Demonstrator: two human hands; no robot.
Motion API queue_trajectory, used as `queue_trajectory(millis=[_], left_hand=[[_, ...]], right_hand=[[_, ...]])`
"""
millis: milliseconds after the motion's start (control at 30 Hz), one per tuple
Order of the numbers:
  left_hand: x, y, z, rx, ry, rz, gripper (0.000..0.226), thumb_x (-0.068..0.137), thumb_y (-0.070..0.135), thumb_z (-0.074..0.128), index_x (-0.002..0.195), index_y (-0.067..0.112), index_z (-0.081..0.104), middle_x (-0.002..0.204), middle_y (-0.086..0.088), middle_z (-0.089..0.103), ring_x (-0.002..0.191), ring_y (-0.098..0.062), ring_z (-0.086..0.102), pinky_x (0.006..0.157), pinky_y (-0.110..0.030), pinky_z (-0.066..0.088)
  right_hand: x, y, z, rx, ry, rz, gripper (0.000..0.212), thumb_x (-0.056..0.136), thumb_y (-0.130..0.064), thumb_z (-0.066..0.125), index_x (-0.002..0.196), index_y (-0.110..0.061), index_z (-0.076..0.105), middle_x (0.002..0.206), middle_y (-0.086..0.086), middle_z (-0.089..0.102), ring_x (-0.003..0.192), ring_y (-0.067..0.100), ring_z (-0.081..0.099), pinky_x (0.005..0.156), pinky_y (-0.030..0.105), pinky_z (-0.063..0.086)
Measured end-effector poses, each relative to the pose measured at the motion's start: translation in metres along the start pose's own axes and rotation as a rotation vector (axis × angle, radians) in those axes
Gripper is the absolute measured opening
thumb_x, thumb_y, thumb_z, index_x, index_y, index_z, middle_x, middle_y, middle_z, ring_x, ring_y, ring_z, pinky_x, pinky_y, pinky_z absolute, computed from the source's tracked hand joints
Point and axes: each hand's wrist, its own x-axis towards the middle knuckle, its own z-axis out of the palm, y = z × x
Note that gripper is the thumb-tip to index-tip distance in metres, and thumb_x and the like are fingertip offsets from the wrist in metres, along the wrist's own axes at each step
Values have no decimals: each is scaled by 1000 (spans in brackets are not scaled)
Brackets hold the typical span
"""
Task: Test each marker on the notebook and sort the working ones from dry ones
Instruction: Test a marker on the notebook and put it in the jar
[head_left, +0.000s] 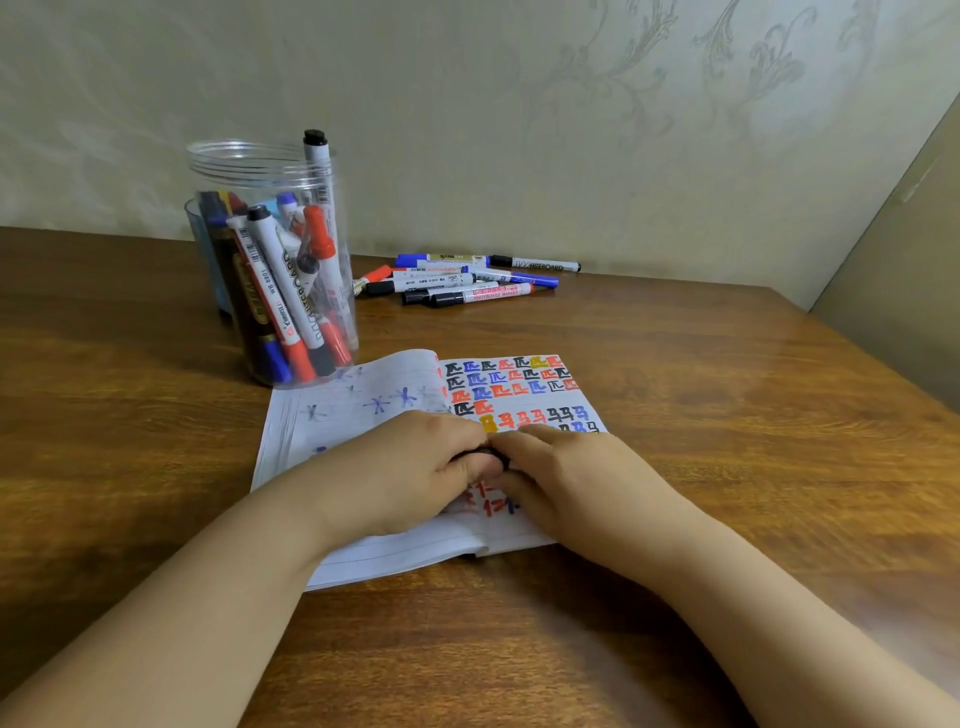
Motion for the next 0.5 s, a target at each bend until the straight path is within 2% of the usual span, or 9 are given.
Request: queue_trajectory(millis=[100, 167, 233, 300, 367, 500], left_hand=[[-2, 3, -2, -31, 50, -50, 18, 94, 37, 41, 85, 27, 53, 84, 10, 56, 79, -6, 52, 69, -23, 40], [-5, 5, -3, -48, 113, -59, 18, 94, 37, 41, 101, 27, 55, 95, 13, 56, 88, -4, 52, 73, -17, 39], [-7, 7, -4, -58, 168, -48, 22, 91, 38, 47, 111, 29, 52, 102, 17, 52, 94, -2, 50, 77, -11, 38], [-6, 8, -2, -41, 192, -31, 21, 92, 35, 48, 111, 26, 53, 102, 16, 52, 92, -1, 48, 77, -8, 36], [-3, 7, 0, -27, 204, -34, 20, 94, 32, 44, 106, 22, 57, 101, 10, 57, 89, -2, 48, 74, -10, 35], [-1, 7, 3, -39, 235, -70, 21, 96, 31, 41, 101, 20, 58, 91, 10, 56, 83, -4, 48, 68, -9, 34]], right_hand=[[-2, 2, -8, 16, 14, 35, 35, 97, -38, 43, 129, -26, 50, 119, -5, 57, 108, 15, 53, 76, 23, 38], [-3, 3, -11, 33, 6, 73, 31, 98, -37, 42, 124, -24, 51, 117, -4, 59, 104, 16, 54, 74, 27, 41], [-3, 2, -11, 59, -16, 103, 29, 99, -37, 38, 121, -23, 50, 113, -3, 60, 97, 17, 56, 68, 27, 37], [-2, -1, -11, 69, -47, 110, 30, 100, -37, 34, 122, -22, 49, 116, -3, 59, 100, 17, 55, 69, 26, 36], [-2, -3, -10, 87, -30, 104, 32, 101, -35, 31, 126, -23, 47, 121, -4, 56, 106, 14, 52, 77, 24, 38], [1, -9, -1, 54, 44, 94, 28, 99, -31, 42, 123, -18, 48, 115, -1, 55, 105, 17, 51, 79, 22, 35]])
